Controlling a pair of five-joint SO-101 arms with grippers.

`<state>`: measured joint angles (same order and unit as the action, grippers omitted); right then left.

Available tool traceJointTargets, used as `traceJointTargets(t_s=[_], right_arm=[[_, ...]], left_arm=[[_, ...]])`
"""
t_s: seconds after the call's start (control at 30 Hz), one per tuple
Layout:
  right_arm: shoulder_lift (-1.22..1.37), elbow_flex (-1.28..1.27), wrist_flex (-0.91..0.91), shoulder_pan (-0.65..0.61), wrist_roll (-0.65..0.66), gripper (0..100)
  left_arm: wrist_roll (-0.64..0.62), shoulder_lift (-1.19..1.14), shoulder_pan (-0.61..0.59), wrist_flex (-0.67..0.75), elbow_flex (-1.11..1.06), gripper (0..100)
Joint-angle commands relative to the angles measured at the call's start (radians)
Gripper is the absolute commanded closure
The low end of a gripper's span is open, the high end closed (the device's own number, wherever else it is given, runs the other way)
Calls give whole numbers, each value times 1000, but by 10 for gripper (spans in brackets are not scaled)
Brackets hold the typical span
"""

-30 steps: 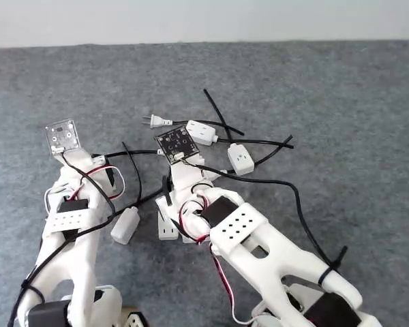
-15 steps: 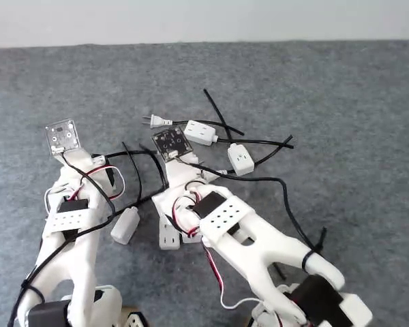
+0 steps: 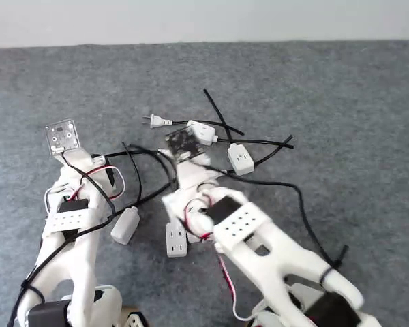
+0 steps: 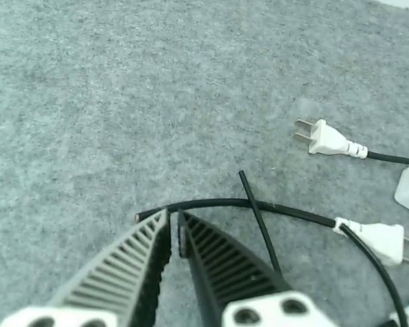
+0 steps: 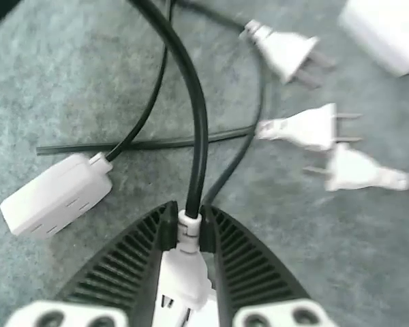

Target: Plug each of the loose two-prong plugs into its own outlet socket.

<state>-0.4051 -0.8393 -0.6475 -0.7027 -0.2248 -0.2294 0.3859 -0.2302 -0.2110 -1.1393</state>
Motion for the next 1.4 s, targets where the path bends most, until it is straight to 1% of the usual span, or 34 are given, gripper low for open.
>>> traceJointTargets(t_s=[0.0, 0.07, 0.13, 0.2, 0.27, 0.33, 0.37, 0.43, 0.47, 0.5, 0.53, 0.63, 0.7, 0.77, 0.97, 1.13, 1.23, 1.37], right_arm=[[-127, 14, -76, 101, 25, 991], [-170, 14, -113, 168, 40, 991], [-203, 14, -159, 231, 71, 991], [-219, 12, -185, 282, 87, 991], [-209, 8, -182, 329, 87, 991], [-185, 8, -153, 375, 87, 991], [-166, 8, -130, 394, 89, 991], [-117, 8, -88, 410, 89, 991], [-90, 9, -71, 412, 89, 991], [-64, 14, -59, 412, 89, 991], [-47, 14, -50, 412, 89, 991], [-13, 37, -41, 417, 89, 991], [4, 49, -22, 437, 89, 991], [21, 60, -25, 443, 91, 991], [56, 81, -22, 443, 91, 991], [61, 91, -24, 446, 91, 991], [61, 91, -19, 444, 91, 991], [62, 91, -18, 444, 110, 991]], left_arm=[[-3, 23, 2, -101, 68, 985], [49, 23, 5, -149, 84, 985], [114, 23, 35, -199, 90, 985], [164, 23, 84, -259, 90, 985], [183, 26, 144, -342, 84, 985], [170, 32, 221, -496, 91, 985], [144, 34, 281, -574, 101, 985], [38, 41, 391, -713, 128, 983], [-18, 48, 434, -749, 131, 974], [-68, 52, 465, -744, 128, 951], [-100, 49, 470, -727, 125, 919], [-158, 32, 471, -701, 104, 806], [-201, 34, 483, -712, 111, 773], [-229, 46, 508, -749, 124, 773], [-233, 196, 562, -845, 140, 773], [-236, 284, 557, -804, 42, 773], [-238, 265, 557, -773, -15, 780], [-238, 206, 566, -783, 5, 787]])
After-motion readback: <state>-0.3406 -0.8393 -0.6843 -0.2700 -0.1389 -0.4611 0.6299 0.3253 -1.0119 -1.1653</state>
